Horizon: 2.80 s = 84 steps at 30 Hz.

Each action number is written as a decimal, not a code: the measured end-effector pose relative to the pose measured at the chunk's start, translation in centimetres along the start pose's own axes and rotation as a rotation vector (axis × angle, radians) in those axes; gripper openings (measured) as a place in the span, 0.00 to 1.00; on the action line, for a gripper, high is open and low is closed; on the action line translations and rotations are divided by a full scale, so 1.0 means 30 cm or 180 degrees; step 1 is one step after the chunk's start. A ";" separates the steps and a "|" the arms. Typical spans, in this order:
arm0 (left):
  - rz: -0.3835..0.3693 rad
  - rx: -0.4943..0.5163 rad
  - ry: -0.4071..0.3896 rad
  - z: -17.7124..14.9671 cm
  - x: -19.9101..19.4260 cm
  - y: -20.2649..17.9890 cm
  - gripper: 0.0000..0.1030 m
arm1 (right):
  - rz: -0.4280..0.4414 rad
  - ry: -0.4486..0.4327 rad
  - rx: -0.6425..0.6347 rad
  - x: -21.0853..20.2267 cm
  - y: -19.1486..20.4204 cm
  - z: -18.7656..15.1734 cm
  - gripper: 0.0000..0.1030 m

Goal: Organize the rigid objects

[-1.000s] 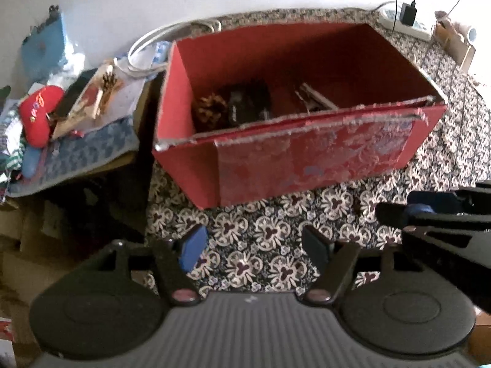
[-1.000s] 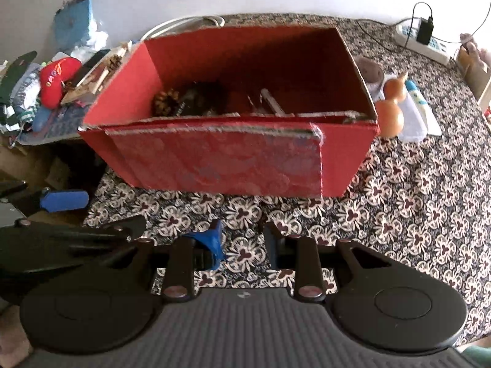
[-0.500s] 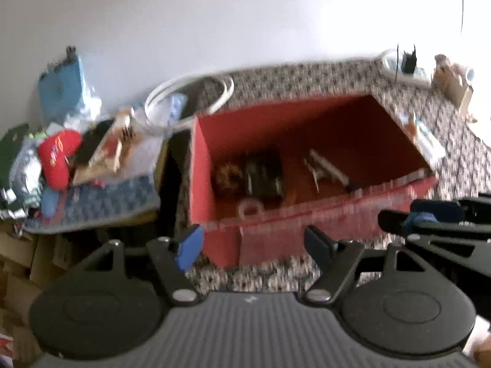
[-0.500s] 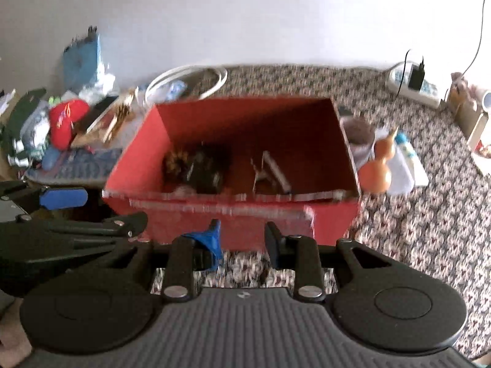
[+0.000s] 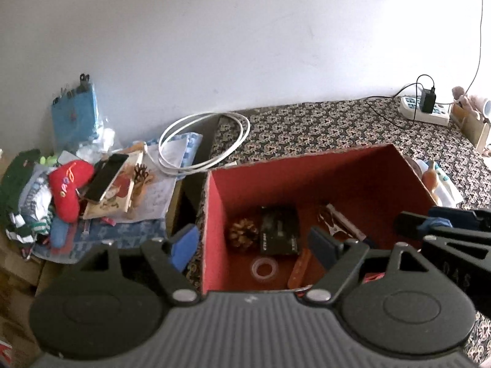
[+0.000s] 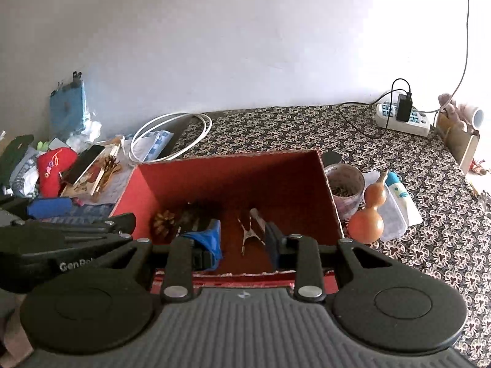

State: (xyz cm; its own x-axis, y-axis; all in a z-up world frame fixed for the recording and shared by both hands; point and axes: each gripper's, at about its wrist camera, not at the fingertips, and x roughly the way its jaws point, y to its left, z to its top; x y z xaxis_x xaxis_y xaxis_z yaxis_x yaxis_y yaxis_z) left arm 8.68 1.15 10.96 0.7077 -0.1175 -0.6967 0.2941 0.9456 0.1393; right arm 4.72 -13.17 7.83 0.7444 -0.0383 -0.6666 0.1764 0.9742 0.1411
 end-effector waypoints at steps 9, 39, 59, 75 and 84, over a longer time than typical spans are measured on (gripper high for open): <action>-0.0048 -0.0077 0.0082 -0.012 0.082 -0.011 0.81 | -0.0065 0.0044 0.0007 0.086 -0.003 0.004 0.15; -0.0126 -0.0188 0.0212 -0.010 0.245 -0.005 0.83 | -0.0200 0.0060 -0.0072 0.247 -0.023 0.028 0.16; -0.0177 -0.0278 0.0357 -0.023 0.297 -0.009 0.83 | -0.0219 0.0204 -0.0112 0.296 -0.042 0.031 0.16; -0.0066 -0.0322 0.0370 -0.027 0.290 -0.006 0.83 | -0.0214 0.0216 -0.0090 0.289 -0.046 0.025 0.17; -0.0026 -0.0356 0.0411 -0.034 0.289 -0.001 0.83 | -0.0179 0.0235 -0.0088 0.286 -0.050 0.024 0.17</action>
State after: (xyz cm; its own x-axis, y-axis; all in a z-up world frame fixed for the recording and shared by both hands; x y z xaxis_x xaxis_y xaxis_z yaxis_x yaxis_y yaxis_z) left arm 14.14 0.41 4.20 0.6151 -0.0922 -0.7831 0.2212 0.9734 0.0591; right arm 11.29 -15.11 2.43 0.6842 -0.0775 -0.7252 0.1980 0.9767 0.0824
